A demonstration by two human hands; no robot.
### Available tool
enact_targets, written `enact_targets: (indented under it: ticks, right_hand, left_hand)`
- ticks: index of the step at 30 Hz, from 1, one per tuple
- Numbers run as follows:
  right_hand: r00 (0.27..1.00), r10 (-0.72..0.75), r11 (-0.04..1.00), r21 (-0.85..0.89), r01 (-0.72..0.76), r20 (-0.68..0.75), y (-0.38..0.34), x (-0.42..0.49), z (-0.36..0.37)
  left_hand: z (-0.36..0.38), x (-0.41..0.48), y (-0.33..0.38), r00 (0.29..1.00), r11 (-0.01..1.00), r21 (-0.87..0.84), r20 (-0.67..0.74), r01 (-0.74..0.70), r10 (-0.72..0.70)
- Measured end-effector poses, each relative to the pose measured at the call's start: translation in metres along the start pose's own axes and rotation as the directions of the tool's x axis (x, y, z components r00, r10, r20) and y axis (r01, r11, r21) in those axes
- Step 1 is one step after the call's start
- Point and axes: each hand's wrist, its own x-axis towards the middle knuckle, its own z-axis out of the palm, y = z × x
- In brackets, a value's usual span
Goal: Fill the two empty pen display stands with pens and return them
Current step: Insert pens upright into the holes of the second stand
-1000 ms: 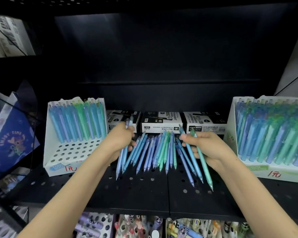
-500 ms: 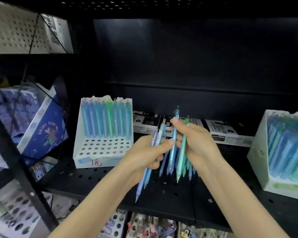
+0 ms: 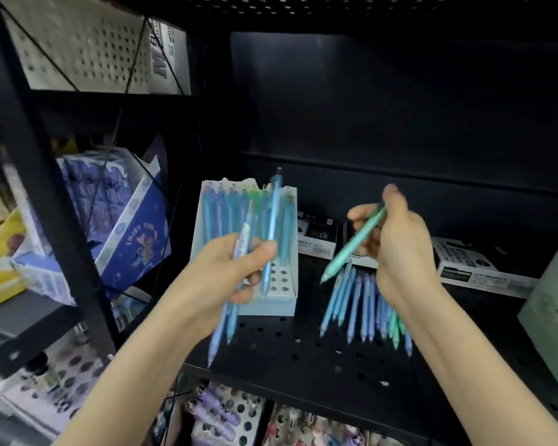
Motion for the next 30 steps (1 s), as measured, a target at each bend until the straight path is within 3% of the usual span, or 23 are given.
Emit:
enact_targets:
  ticks: [6,10,15,23,30]
  right_hand:
    - [0.959,-0.221,0.903,-0.333,0.270,0.178,-0.003,0.007,0.026]
    - [0.897,-0.310,0.719,-0.540,0.439,0.316,-0.004,0.012,0.037]
    - [0.854,-0.317,0.480,-0.706,0.520,0.414,0.001,0.020,0.050]
    - [0.852,-0.242,0.381,-0.762,0.524,0.465,0.013,0.026,0.059]
    - [0.835,-0.379,0.374,-0.759,0.533,0.399,0.015,0.030,0.067]
  left_hand:
    - [-0.043,0.003,-0.003,0.989,0.999,0.022,-0.138,-0.043,0.046]
    - [-0.055,0.008,-0.010,0.979,0.995,0.075,-0.189,-0.064,0.077]
    - [-0.060,0.009,-0.015,0.975,0.991,0.104,-0.197,-0.086,0.105]
    - [-0.068,0.014,-0.024,0.973,0.992,0.072,-0.202,-0.099,0.112]
    - [-0.068,0.018,-0.027,0.978,0.991,0.069,-0.171,-0.111,0.121]
